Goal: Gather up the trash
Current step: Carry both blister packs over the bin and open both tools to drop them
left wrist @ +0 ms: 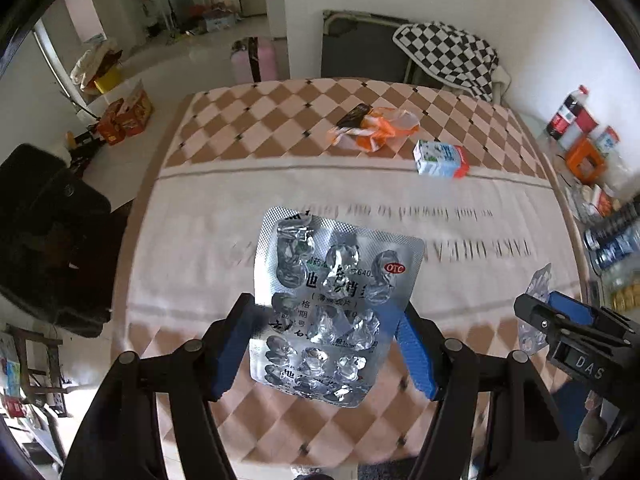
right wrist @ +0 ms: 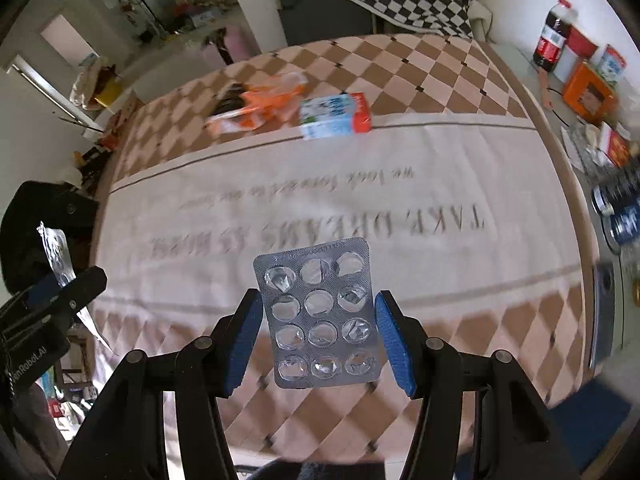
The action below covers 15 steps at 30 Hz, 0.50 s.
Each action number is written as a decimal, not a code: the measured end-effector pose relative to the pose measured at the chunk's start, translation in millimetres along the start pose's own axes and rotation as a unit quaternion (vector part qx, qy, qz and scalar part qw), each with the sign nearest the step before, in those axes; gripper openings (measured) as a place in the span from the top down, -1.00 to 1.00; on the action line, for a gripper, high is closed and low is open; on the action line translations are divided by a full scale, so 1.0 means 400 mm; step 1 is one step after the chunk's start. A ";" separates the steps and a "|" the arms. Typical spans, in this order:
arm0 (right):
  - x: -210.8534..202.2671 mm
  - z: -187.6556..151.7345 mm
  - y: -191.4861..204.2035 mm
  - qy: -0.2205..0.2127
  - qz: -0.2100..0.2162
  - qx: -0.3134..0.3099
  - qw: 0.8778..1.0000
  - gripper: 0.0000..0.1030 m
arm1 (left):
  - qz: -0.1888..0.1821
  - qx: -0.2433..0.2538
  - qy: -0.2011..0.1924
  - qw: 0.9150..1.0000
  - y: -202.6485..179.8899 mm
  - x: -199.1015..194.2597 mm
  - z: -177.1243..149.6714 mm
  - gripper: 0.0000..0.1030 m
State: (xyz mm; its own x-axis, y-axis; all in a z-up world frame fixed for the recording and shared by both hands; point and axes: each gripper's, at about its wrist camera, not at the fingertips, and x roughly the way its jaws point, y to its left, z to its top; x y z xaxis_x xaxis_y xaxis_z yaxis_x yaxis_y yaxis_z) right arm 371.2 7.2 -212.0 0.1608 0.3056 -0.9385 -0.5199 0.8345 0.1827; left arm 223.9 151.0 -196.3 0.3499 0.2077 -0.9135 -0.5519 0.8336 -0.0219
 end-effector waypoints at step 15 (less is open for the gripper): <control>-0.098 -0.633 0.141 0.047 0.007 0.055 0.997 -0.16 | -0.046 0.006 0.056 0.997 0.145 -0.105 -0.488 -0.27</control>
State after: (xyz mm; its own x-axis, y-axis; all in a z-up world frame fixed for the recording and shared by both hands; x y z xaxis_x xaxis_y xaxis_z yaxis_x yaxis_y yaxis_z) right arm 123.3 -73.8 -239.3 0.0725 0.2773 -0.9580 -0.4264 0.8770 0.2216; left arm 29.5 90.6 -238.7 0.3114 0.0725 -0.9475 -0.5123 0.8526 -0.1032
